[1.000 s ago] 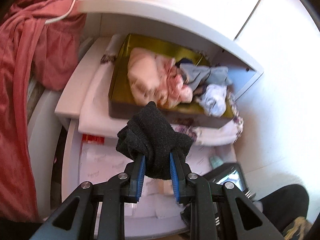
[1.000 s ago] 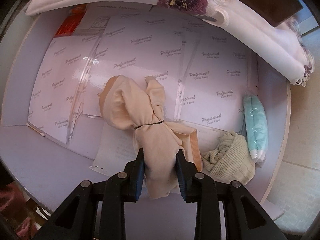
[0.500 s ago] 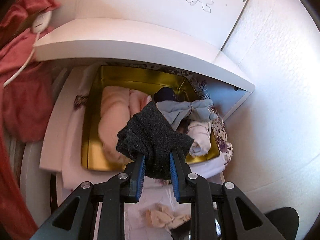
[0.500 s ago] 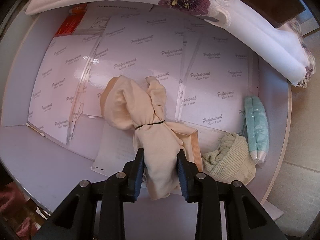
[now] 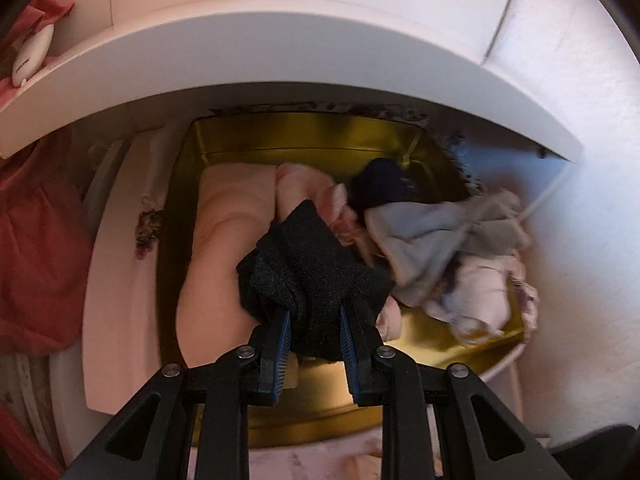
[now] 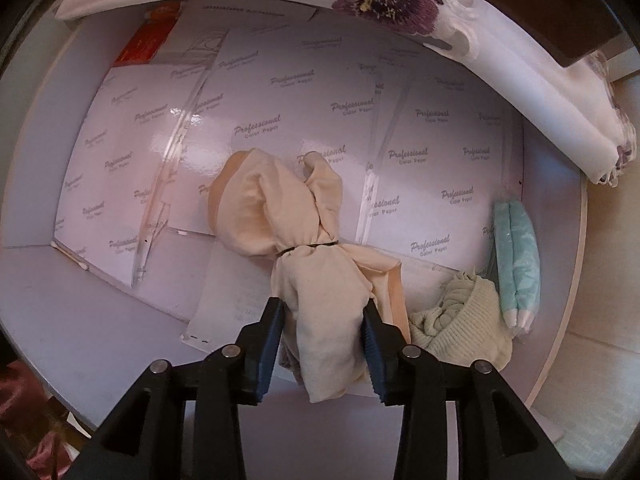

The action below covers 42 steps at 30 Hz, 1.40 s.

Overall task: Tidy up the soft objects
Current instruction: 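Open the left tool to release the black sock in the tray, then move the open left tool back down over the drawer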

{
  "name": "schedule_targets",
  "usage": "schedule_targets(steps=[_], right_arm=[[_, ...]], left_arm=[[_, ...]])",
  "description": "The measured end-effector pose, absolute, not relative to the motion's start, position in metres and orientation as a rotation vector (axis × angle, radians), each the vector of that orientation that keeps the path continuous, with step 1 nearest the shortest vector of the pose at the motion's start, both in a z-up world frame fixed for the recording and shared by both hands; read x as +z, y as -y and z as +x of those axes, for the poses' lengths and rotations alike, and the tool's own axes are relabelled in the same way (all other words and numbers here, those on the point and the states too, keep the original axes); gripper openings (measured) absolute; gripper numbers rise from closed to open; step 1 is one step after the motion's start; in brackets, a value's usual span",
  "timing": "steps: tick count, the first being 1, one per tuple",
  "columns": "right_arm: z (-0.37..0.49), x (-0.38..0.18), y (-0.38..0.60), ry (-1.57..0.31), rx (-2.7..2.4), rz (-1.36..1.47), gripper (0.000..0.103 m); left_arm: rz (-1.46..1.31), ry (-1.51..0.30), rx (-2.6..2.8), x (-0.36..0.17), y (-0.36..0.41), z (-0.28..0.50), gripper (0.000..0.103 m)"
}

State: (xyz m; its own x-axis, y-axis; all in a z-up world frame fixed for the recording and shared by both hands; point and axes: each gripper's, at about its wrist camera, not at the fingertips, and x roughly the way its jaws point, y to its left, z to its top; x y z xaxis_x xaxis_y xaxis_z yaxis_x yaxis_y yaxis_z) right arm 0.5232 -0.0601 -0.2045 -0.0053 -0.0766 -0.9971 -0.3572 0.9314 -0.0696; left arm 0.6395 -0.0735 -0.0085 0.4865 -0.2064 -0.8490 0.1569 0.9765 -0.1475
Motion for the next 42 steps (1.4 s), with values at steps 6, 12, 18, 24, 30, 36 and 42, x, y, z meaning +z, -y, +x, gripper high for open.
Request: schedule_targets(steps=[6,12,18,24,30,36,42], right_arm=[[0.523,-0.206,0.059,-1.569,0.230,-0.355,0.039],[0.522,-0.205,0.060,-1.568,0.228,-0.350,0.039],[0.522,-0.205,0.061,-1.567,0.228,-0.350,0.039],[0.523,-0.206,0.062,-1.567,0.227,-0.348,0.039],[0.523,-0.206,0.062,-1.566,0.225,-0.345,0.039],[0.523,-0.206,0.063,-1.565,0.224,-0.343,0.039],[0.523,-0.205,0.065,-1.563,0.221,-0.341,0.039]], left_arm=[[-0.093,-1.051,-0.201,-0.015,0.060,0.646,0.028],[-0.157,-1.066,-0.194,-0.016,0.055,0.635,0.038],[-0.187,-1.066,-0.183,-0.011,0.047,0.621,0.041],[-0.184,-1.048,-0.152,-0.005,0.042,0.610,0.041],[-0.204,-1.060,-0.100,-0.009,0.032,0.593,0.041],[-0.214,-1.051,-0.062,-0.011,0.024,0.572,0.041],[-0.204,-1.016,-0.044,-0.003,0.018,0.543,0.041]])
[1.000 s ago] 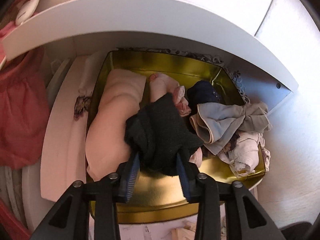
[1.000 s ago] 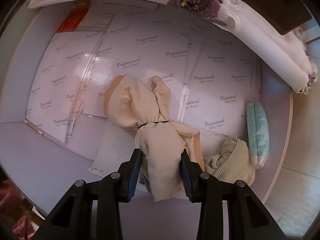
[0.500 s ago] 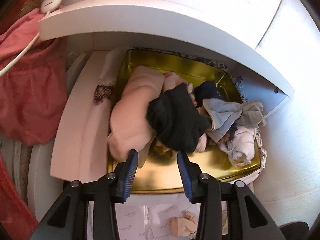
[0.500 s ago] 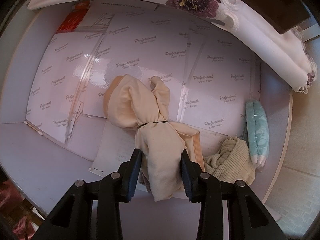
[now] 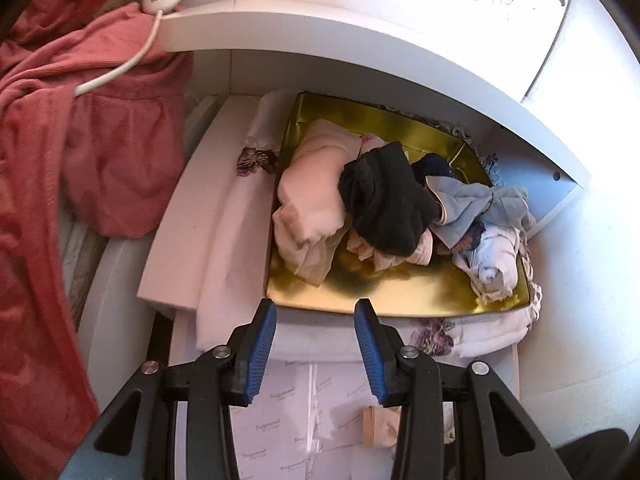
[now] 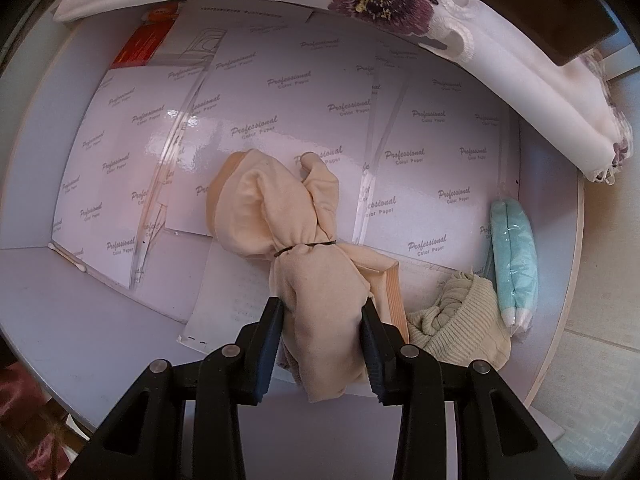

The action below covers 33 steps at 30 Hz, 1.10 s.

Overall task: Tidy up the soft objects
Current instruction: 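Move the open left tool back down over the drawer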

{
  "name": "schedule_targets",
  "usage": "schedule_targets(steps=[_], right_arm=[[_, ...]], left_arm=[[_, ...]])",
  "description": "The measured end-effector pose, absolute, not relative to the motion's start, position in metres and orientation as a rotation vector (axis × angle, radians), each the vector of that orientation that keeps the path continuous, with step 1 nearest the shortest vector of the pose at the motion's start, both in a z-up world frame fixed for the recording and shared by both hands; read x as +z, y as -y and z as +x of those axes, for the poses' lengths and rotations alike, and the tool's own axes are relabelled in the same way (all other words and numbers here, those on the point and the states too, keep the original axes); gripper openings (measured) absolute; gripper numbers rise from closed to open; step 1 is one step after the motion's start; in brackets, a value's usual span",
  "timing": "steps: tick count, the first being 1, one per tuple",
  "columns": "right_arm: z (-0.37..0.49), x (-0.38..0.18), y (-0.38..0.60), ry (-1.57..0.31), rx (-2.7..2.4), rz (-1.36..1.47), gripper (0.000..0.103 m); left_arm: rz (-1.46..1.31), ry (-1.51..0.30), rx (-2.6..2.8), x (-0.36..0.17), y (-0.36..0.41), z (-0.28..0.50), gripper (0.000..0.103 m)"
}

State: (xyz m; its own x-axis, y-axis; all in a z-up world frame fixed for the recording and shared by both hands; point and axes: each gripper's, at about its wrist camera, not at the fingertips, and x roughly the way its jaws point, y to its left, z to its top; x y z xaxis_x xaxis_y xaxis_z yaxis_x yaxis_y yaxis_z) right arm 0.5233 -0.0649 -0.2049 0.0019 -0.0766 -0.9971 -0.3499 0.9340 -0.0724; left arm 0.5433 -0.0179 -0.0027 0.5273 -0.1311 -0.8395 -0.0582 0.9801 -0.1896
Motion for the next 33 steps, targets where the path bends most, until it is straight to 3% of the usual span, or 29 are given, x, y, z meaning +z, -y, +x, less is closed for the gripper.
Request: schedule_targets(steps=[24,33], right_arm=[[0.519,-0.202,0.070,-1.558,0.203,-0.310,0.037],[0.519,-0.200,0.073,-1.558,0.200,-0.302,0.034]], left_arm=[[-0.121,-1.130,-0.016,-0.033,0.035,0.456,0.041],[-0.085,-1.249,-0.025,-0.070,0.038,0.454,0.041]])
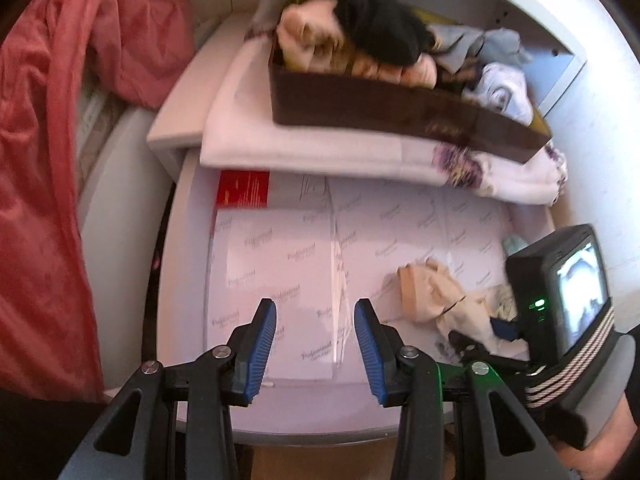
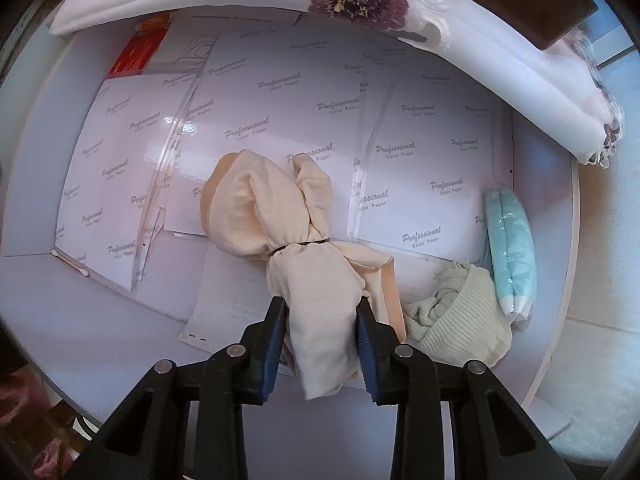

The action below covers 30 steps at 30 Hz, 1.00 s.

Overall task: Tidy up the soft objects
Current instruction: 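Move the open left tool back down over the drawer, then reach the left tool toward the lavender sock while the right tool lifts the beige stocking toward the tray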

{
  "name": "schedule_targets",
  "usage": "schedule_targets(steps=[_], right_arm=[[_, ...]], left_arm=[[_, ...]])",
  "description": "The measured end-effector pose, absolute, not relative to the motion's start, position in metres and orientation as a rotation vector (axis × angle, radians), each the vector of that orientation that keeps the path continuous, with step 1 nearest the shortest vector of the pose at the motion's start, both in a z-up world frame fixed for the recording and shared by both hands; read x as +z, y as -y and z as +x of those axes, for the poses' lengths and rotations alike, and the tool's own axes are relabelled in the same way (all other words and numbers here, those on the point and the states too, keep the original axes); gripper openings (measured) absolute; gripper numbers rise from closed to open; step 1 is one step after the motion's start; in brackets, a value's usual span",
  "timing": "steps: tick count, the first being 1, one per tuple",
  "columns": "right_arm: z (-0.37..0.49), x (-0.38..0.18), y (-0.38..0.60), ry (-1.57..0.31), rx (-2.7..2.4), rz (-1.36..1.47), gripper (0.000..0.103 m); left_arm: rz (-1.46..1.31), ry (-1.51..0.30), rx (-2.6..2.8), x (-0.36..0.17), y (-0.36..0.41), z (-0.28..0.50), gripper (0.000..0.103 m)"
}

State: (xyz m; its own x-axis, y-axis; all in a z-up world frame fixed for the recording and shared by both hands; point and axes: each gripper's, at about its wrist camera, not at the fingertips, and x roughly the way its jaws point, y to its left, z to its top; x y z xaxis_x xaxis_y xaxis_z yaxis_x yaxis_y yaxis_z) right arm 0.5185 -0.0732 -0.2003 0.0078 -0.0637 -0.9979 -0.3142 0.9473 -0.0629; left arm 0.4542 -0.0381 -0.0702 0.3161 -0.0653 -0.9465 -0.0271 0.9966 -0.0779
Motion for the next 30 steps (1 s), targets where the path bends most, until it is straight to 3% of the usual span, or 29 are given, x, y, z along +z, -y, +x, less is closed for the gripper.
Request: schedule_targets(steps=[11,30], right_arm=[[0.521,-0.199,0.077,-1.567,0.194,-0.274,0.034],[0.526,-0.190,0.113,-1.600,0.126,-0.095,0.021]], left_arm=[[-0.049,-1.412,-0.005,-0.114,0.040,0.458,0.041],[-0.021,-1.506,-0.067,-0.135,0.049,0.450,0.041]])
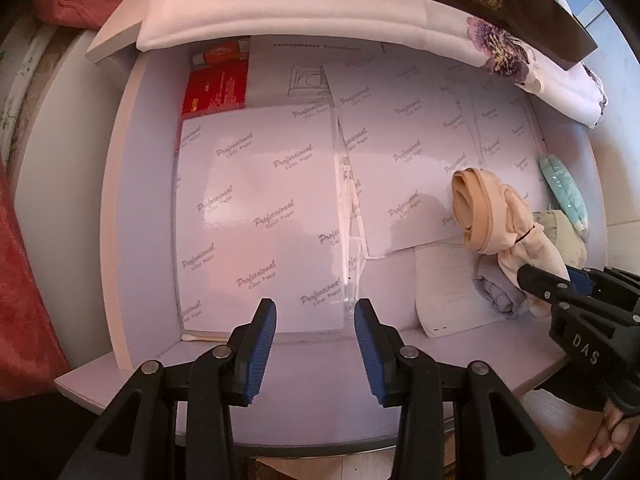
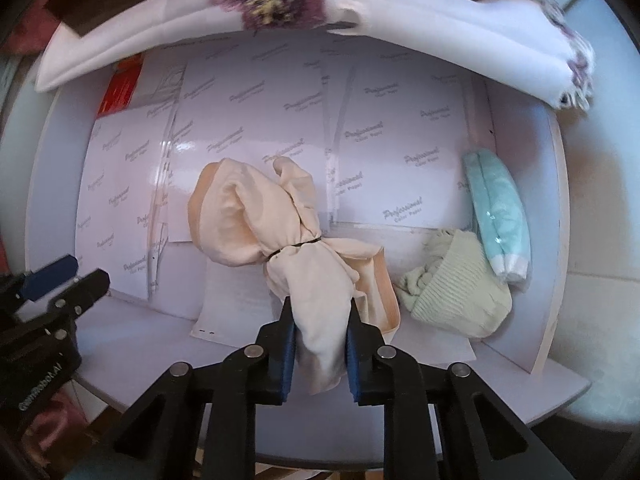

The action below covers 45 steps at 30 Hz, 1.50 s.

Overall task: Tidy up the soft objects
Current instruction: 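Reach the left tool toward the lavender sock while the right tool lifts the beige stocking toward the tray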

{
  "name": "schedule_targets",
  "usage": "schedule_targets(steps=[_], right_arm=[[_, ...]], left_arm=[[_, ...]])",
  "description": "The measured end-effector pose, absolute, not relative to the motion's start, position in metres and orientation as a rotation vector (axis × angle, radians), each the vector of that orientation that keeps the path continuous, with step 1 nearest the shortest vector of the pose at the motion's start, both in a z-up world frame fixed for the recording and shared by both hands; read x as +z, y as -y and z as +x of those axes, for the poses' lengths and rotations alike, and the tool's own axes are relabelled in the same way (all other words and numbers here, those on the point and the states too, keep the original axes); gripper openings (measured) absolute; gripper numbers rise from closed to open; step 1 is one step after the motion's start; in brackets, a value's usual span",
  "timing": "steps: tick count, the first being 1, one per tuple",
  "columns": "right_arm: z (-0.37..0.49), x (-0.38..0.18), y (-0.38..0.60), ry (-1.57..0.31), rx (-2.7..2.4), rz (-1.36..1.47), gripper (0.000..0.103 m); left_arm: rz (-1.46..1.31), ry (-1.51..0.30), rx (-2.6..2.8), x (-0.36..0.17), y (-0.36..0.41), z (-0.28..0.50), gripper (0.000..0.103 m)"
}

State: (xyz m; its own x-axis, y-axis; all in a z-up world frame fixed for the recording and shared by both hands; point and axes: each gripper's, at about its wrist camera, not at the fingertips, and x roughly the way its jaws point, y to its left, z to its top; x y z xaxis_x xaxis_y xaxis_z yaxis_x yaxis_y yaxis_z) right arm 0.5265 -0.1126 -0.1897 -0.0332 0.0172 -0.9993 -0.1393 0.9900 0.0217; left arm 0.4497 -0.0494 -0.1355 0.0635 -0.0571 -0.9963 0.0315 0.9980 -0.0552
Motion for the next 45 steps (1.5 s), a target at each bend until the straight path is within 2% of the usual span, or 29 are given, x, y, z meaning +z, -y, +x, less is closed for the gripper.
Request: schedule_targets(steps=[24,40,45], right_arm=[[0.535,-0.183,0.141,-1.596,0.006,-0.026,0.021],[0.549,-0.140,0.183,-1.432,-0.138,0.156,0.021],[0.546,-0.145,0.190,-1.440,-0.154,0.185,0.021]], left_arm=[[-0.033,-1.481,-0.285,-0.142,0.099,0.449,0.041],[-0.061,-1.473,-0.417,-0.152,0.147,0.453,0.041],[-0.128,-1.512,-0.418,-0.163,0.156,0.458,0.047]])
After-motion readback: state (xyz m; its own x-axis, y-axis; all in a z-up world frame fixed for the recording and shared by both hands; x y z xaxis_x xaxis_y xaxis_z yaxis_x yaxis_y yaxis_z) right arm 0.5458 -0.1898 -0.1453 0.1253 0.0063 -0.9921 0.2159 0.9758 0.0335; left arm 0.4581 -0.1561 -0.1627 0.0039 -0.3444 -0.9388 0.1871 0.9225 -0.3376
